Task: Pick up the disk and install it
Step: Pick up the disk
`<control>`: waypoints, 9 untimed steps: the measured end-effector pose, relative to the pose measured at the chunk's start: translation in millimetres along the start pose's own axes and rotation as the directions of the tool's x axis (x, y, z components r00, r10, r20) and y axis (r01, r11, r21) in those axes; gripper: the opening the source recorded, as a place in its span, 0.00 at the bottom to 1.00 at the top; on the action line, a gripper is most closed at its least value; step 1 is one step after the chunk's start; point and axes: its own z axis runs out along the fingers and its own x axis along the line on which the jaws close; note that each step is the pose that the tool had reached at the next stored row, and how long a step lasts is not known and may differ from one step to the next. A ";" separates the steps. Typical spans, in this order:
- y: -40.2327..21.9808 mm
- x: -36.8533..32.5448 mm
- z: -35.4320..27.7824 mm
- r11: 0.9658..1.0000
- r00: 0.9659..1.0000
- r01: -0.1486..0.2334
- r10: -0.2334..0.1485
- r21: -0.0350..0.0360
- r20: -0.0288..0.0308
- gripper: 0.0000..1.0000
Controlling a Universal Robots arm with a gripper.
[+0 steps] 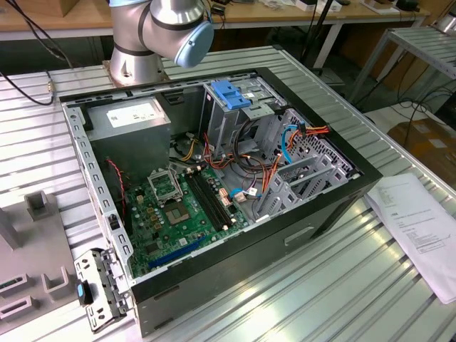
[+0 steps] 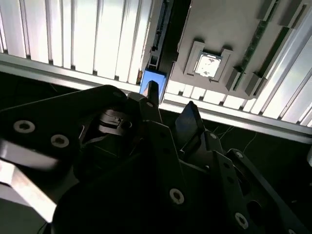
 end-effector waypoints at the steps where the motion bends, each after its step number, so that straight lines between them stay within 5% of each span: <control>1: 0.0 0.0 0.8 1.000 1.000 0.018 -0.018 0.003 0.001 0.42; 2: 0.0 0.0 2.2 0.999 0.999 0.050 -0.050 0.019 0.004 0.42; 3: -0.1 0.0 3.3 0.997 0.997 0.072 -0.072 0.022 0.005 0.42; 9: 0.6 0.3 8.0 0.989 0.989 0.145 -0.145 0.021 0.005 0.50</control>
